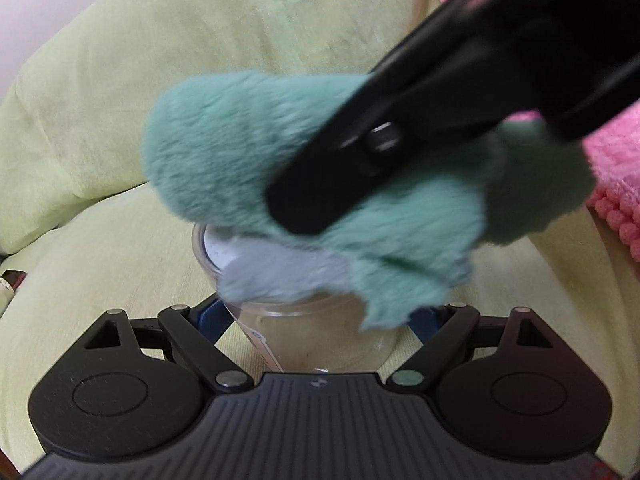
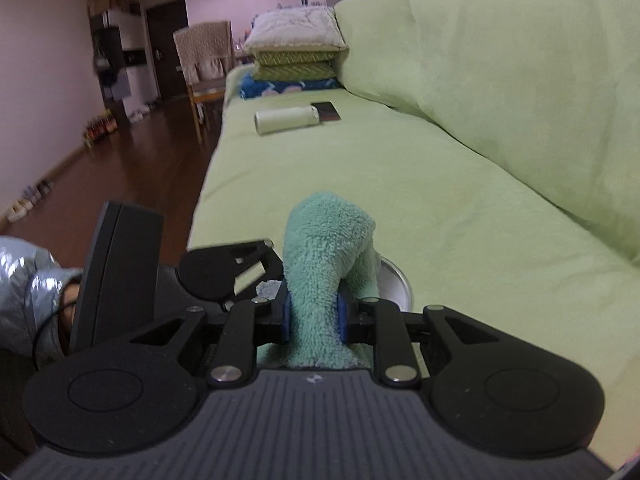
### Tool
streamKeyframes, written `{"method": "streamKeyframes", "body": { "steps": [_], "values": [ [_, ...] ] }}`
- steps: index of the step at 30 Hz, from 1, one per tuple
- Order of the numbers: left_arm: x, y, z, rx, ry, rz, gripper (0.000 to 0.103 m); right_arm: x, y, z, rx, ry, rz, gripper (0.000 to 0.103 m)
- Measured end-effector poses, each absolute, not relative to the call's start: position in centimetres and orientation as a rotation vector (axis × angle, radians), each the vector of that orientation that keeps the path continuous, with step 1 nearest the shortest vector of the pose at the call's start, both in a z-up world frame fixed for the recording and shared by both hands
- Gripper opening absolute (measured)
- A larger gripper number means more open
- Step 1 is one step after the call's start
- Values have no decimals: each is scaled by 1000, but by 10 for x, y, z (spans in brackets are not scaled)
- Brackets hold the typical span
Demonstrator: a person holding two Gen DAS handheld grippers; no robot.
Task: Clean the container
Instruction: 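Wipe the jar lid with the cloth in the right gripper while the left gripper holds the jar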
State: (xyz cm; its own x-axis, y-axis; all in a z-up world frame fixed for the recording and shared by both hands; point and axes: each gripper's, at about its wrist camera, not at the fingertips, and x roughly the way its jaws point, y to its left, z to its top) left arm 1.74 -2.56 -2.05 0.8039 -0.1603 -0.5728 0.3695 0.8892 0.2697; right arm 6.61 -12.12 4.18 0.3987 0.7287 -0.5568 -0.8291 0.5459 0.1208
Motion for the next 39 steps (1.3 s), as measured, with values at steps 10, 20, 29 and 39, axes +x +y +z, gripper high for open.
{"method": "streamKeyframes", "body": {
  "steps": [10,20,29,39],
  "values": [
    [18,-28,-19,374,579,-287,89,89,-101,30,-108,546,956,18],
    [17,-33,-18,384,563,-290,89,104,-103,24,-53,497,723,17],
    [21,-33,-13,348,587,-302,88,82,-170,48,55,563,812,18],
    [-21,-63,-3,316,617,-293,88,62,-141,37,-142,618,895,18]
  ]
}}
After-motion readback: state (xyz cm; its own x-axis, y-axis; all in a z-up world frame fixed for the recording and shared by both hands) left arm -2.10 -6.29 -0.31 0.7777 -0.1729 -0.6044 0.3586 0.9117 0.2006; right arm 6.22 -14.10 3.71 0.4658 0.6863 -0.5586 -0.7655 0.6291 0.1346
